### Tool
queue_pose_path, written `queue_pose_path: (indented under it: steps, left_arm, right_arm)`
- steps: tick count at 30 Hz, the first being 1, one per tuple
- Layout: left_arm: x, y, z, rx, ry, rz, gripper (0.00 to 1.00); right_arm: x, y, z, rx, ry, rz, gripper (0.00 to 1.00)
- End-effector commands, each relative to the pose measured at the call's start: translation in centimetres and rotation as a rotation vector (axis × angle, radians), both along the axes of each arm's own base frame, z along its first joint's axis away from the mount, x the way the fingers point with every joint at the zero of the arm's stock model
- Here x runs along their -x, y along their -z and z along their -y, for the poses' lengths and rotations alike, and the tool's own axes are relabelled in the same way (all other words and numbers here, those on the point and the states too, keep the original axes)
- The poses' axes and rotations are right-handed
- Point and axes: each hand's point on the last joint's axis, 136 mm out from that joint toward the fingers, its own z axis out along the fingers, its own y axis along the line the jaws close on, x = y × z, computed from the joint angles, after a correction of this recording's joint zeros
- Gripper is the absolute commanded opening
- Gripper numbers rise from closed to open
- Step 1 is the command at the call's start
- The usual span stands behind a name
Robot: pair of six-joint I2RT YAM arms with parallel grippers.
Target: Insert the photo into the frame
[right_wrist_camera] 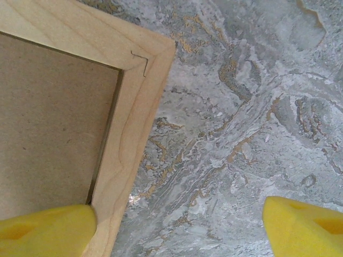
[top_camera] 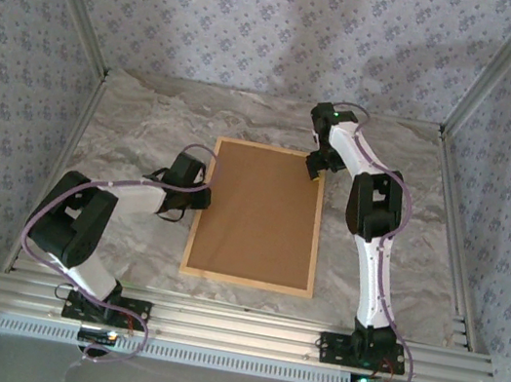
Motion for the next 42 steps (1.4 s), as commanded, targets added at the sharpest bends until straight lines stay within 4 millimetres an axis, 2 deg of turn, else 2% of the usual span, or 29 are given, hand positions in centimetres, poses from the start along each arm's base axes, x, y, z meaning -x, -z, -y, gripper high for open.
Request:
queue_pose_path:
  steps: [1, 10, 13, 15, 19, 22, 25, 29, 34, 42]
  left_arm:
    - [3.5, 3.9, -1.2, -0.065, 0.032, -0.153, 0.24]
    - [3.5, 3.9, -1.1, -0.062, 0.033, -0.152, 0.24]
    - [3.5, 3.9, -1.1, -0.063, 0.033, -0.152, 0.24]
    - [3.5, 3.9, -1.1, -0.064, 0.034, -0.153, 0.24]
    - [3.5, 4.0, -1.1, -0.064, 0.032, -0.155, 0.24]
    - [3.5, 4.0, -1.2, -0.065, 0.031, -0.155, 0.24]
    - [3.4, 4.0, -1.1, -0.064, 0.032, -0.154, 0.24]
    - [3.3, 4.0, -1.0, -0.061, 0.034, -0.155, 0.24]
    - [3.3, 4.0, -1.1, -0.062, 0.033, -0.155, 0.24]
    - [3.4, 4.0, -1.0, -0.062, 0.035, -0.155, 0.24]
  right_arm:
    - [3.3, 5.8, -5.0, -0.113, -0.058, -0.169, 0.88]
    - [3.2, 5.9, -5.0, -0.102, -0.063, -0.169, 0.87]
    - [2.9, 5.4, -5.0, -0.104, -0.056, -0.15, 0.86]
    - [2.3, 4.2, -4.8, -0.115, -0.045, -0.113, 0.86]
    - [0.9, 0.2, -4.7, -0.183, -0.012, 0.005, 0.85]
    - [0.2, -2.6, -3.7, -0.199, 0.018, 0.088, 0.85]
    - [0.0, -3.9, -2.3, -0.162, 0.039, 0.122, 0.83]
    - [0.2, -3.8, -0.8, -0.121, 0.053, 0.113, 0.81]
    - [0.2, -2.6, 0.5, -0.083, 0.071, 0.085, 0.77]
    - [0.3, -0.8, 0.8, -0.074, 0.082, 0.046, 0.74]
